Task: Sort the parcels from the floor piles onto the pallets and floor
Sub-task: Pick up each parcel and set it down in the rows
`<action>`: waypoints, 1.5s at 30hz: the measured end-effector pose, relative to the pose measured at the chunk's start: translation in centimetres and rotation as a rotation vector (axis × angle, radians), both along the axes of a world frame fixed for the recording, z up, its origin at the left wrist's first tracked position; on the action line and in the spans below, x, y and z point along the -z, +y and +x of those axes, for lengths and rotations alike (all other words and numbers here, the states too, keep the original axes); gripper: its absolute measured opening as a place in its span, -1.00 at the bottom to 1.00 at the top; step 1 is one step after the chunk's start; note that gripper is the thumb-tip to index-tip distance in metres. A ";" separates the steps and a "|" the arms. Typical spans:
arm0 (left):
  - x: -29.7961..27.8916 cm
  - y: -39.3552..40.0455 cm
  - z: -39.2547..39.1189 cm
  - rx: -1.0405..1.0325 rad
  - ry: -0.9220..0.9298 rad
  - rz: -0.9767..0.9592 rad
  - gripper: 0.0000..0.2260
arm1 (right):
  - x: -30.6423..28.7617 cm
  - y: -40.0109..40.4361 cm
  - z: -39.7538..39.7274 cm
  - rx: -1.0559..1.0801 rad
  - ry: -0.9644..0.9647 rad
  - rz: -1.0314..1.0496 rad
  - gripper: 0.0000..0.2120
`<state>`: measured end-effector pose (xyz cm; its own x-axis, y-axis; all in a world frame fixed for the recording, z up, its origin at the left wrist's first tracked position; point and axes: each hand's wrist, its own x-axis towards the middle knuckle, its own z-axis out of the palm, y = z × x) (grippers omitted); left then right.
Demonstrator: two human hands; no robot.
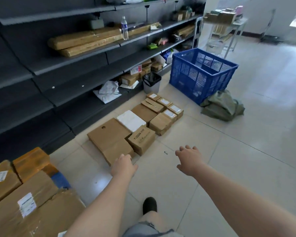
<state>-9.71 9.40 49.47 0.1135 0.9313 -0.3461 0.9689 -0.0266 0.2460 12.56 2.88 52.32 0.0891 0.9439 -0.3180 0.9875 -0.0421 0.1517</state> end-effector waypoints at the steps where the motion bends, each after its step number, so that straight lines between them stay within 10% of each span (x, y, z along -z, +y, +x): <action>1: 0.2 1.6 1.2 0.004 -0.005 0.001 -0.65 | 0.0 1.5 1.1 0.006 -0.005 0.005 -0.62; 20: 0.7 31.9 27.7 0.216 0.063 -0.051 -0.62 | 0.7 27.8 25.7 0.268 0.105 0.046 -0.55; 45: 9.3 60.7 63.7 -0.226 -0.088 -0.247 -0.65 | 8.7 64.6 63.0 0.144 0.266 -0.164 -0.49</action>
<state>53.95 70.11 40.13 -0.0464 0.8257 -0.5622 0.9183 0.2568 0.3014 75.56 67.49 43.59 0.1110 0.8619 -0.4948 0.9792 -0.1801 -0.0940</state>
